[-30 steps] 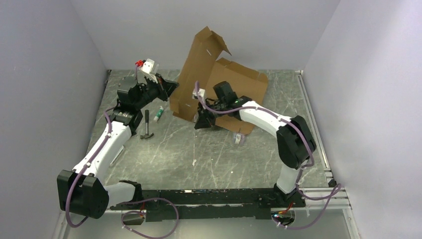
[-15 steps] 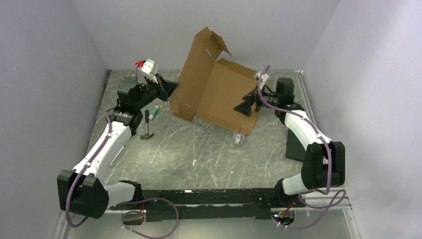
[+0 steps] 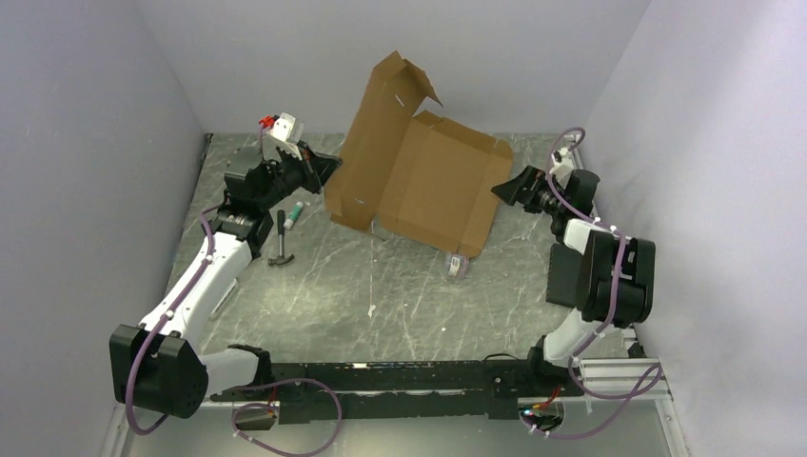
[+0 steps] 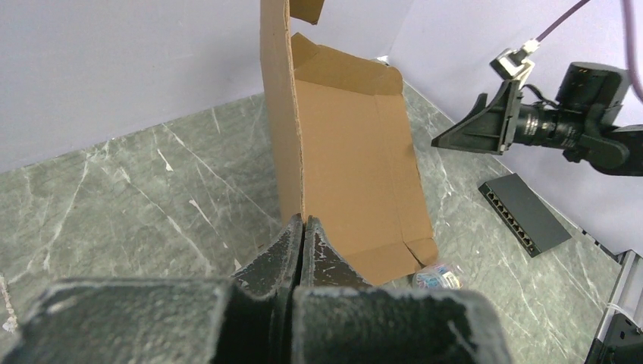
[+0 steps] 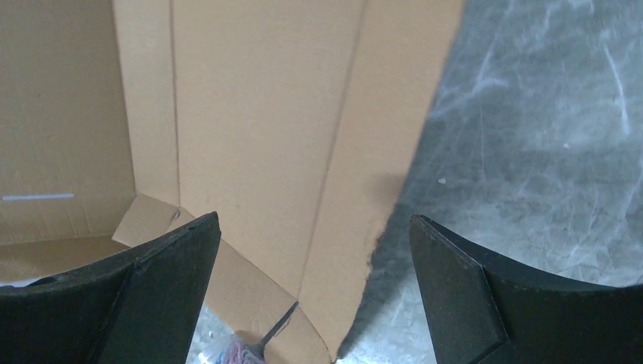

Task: Fold the paper box

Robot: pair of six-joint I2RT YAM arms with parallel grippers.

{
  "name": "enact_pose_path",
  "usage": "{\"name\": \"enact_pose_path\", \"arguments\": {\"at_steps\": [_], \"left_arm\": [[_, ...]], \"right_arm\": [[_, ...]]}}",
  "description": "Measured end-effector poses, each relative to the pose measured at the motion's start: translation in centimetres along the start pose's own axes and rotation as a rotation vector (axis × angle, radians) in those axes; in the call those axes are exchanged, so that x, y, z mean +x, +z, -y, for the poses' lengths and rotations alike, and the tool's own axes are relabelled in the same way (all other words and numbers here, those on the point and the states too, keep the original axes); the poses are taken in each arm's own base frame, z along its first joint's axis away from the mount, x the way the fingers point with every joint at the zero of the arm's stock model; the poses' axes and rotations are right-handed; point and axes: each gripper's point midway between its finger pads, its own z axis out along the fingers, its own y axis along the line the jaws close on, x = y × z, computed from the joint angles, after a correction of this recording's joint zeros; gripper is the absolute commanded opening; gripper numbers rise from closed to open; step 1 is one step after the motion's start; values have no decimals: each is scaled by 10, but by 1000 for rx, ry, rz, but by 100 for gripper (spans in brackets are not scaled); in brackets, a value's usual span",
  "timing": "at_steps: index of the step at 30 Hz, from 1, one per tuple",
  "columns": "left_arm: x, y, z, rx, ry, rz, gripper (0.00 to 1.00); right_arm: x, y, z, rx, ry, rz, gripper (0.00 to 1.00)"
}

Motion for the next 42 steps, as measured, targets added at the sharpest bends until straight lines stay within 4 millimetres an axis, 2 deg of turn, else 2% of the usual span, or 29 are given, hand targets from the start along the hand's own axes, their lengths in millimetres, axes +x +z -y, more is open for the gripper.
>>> {"name": "enact_pose_path", "arguments": {"at_steps": [6, 11, 15, 23, 26, 28, 31, 32, 38, 42], "left_arm": [[0, 0, 0, 0, 0, 0, 0], [0, 0, 0, 0, 0, 0, 0], [0, 0, 0, 1, 0, 0, 0], [0, 0, 1, 4, 0, 0, 0], [0, 0, 1, 4, 0, 0, 0], [0, 0, 1, 4, 0, 0, 0], [0, 0, 1, 6, -1, -1, 0], [0, 0, 1, 7, -1, -1, 0], [0, 0, 1, 7, -1, -1, 0], [0, 0, 1, 7, 0, 0, 0]], "right_arm": [[26, 16, 25, -9, 159, -38, 92], [49, 27, 34, -62, 282, -78, 84], [57, 33, 35, -103, 340, -95, 79], [48, 49, 32, -199, 355, -90, 62], [50, 52, 29, -233, 365, -102, 49], [52, 54, 24, -252, 368, -114, 34], [50, 56, 16, -281, 355, -123, 4], [49, 56, 14, -288, 347, -124, 0], [40, 58, 4, -335, 304, -124, 0], [22, 55, -8, -374, 248, -110, 0]]}}
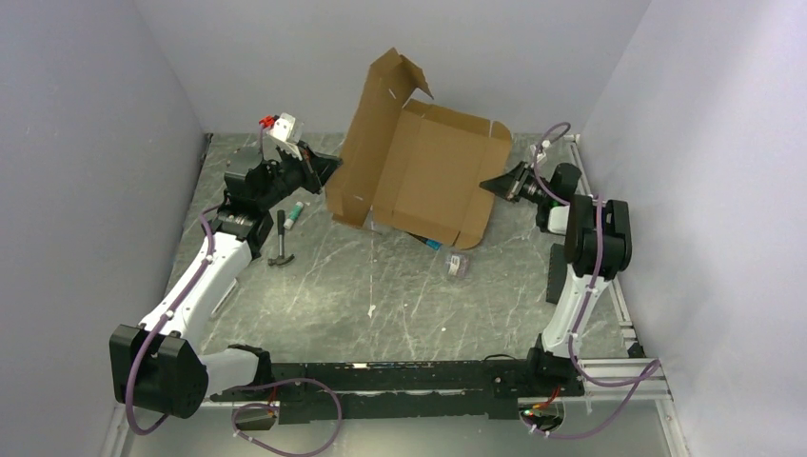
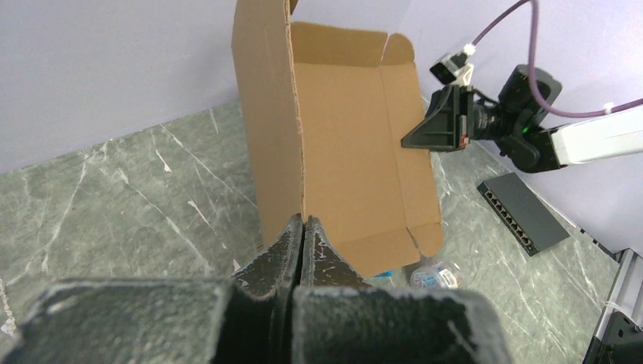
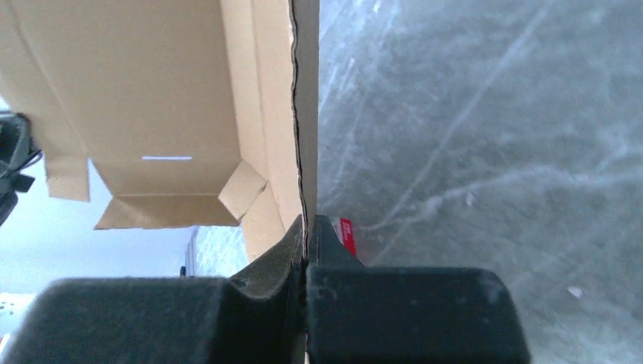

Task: Fold the paper box

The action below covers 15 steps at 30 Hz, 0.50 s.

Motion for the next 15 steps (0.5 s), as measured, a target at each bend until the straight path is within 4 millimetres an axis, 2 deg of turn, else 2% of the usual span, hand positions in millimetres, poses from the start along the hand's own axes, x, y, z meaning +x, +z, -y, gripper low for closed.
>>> {"name": "enact_pose_path", "arguments": {"at_steps": [7, 10, 15], "left_arm": [[-1, 0, -1, -6, 2, 3, 0], [-2, 0, -1, -7, 4, 6, 0], [-7, -3, 2, -4, 16, 20, 0]], "right_arm": [[-40, -3, -55, -46, -211, -2, 0], [-50, -5, -73, -42, -294, -10, 0], [-62, -8, -95, -4, -273, -55, 0]]}}
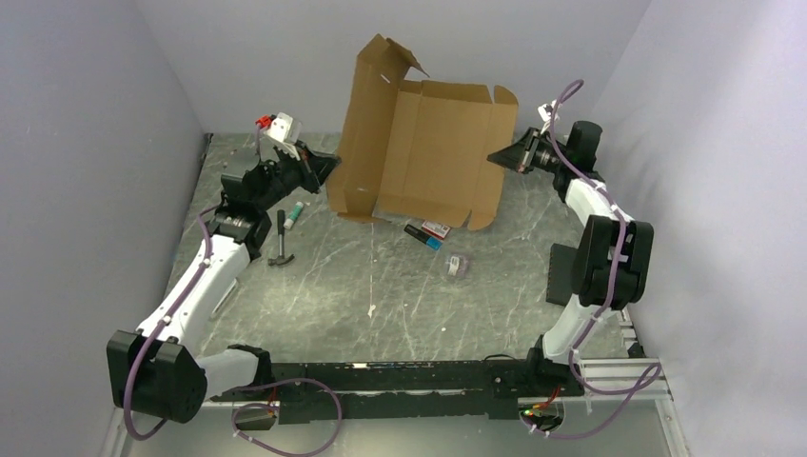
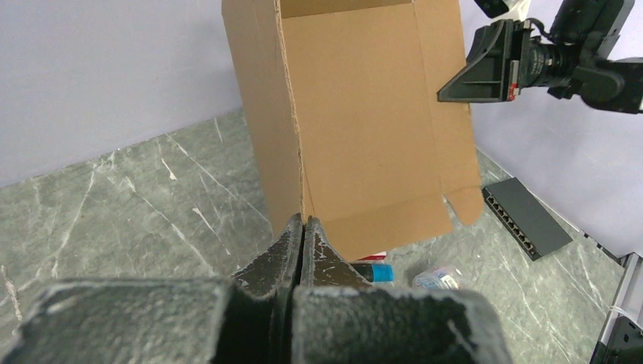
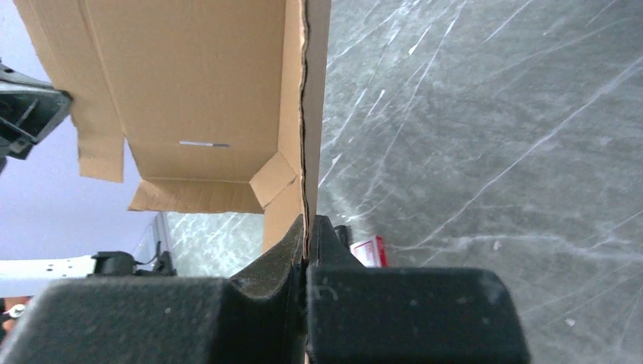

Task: Fold the paper box

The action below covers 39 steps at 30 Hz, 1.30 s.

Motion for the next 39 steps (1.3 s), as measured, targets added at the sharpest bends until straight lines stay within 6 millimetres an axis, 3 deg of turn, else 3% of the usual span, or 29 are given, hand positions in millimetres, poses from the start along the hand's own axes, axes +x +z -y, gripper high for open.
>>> {"name": "enact_pose_path", "arguments": {"at_steps": [5, 7, 13, 17, 26, 33, 39], "left_arm": [[-2, -1, 1, 1, 5, 5, 0], [-1, -1, 1, -1, 4, 4, 5], [1, -1, -1, -3, 11, -1, 27], [0, -1, 0, 3, 16, 5, 48], [17, 6, -10, -22, -10, -40, 63], [23, 3, -27, -98, -27, -61, 96], [24, -3, -61, -116, -106, -57, 100]], "right_arm": [[-7, -12, -33, 17, 29, -27, 0], [-8, -17, -46, 18, 28, -30, 0], [-14, -31, -85, 17, 8, -27, 0], [-12, -38, -103, 11, -20, -22, 0], [-2, -43, -111, 13, -19, -24, 0], [4, -41, -113, 10, 4, -42, 0], [23, -28, -139, -19, 60, -117, 0]]}}
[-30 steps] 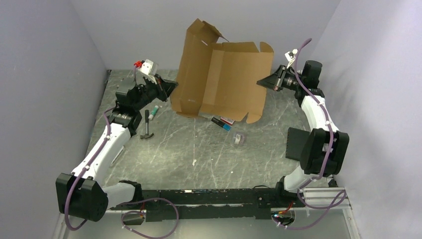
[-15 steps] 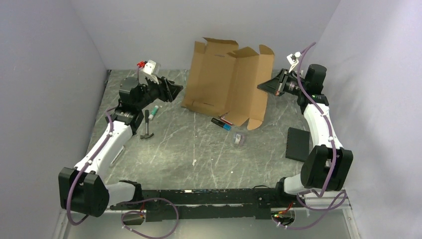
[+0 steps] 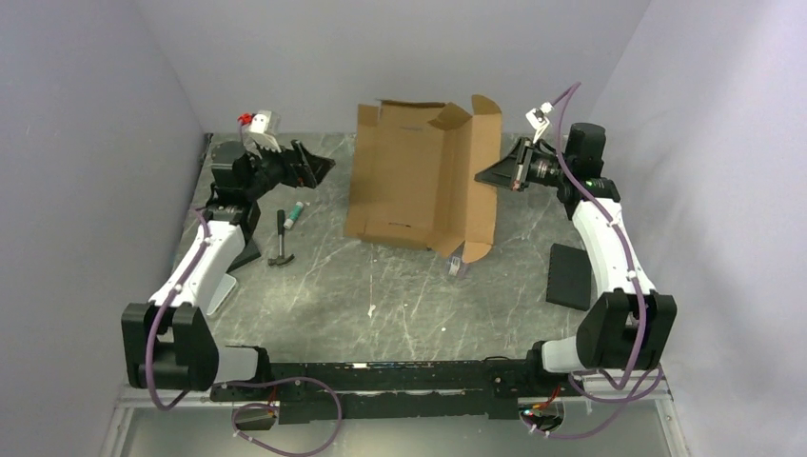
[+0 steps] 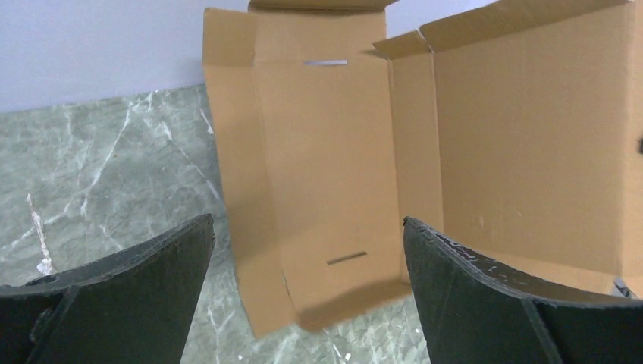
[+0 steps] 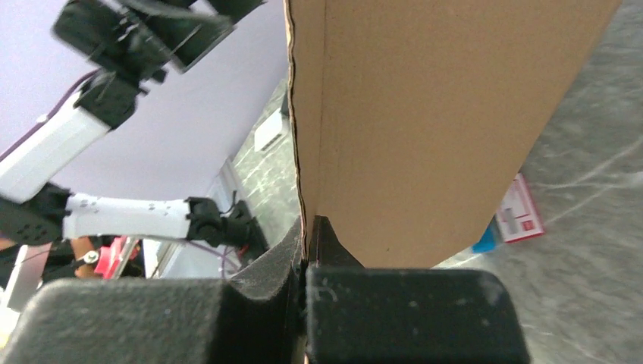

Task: Fold the paper box

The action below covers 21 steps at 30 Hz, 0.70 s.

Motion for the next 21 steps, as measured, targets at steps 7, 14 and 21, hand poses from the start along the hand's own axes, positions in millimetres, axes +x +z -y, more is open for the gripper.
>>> {"name": "enact_pose_path", "arguments": {"at_steps": [7, 14, 21], "left_arm": [[11, 4, -35, 44, -130, -26, 99], [26, 9, -41, 70, -165, -64, 99], [36, 10, -73, 26, -235, -68, 99]], "right_arm": [[1, -5, -46, -32, -7, -34, 0], [-16, -11, -42, 33, -496, -18, 0], [-39, -18, -52, 28, -856, -5, 0]]}}
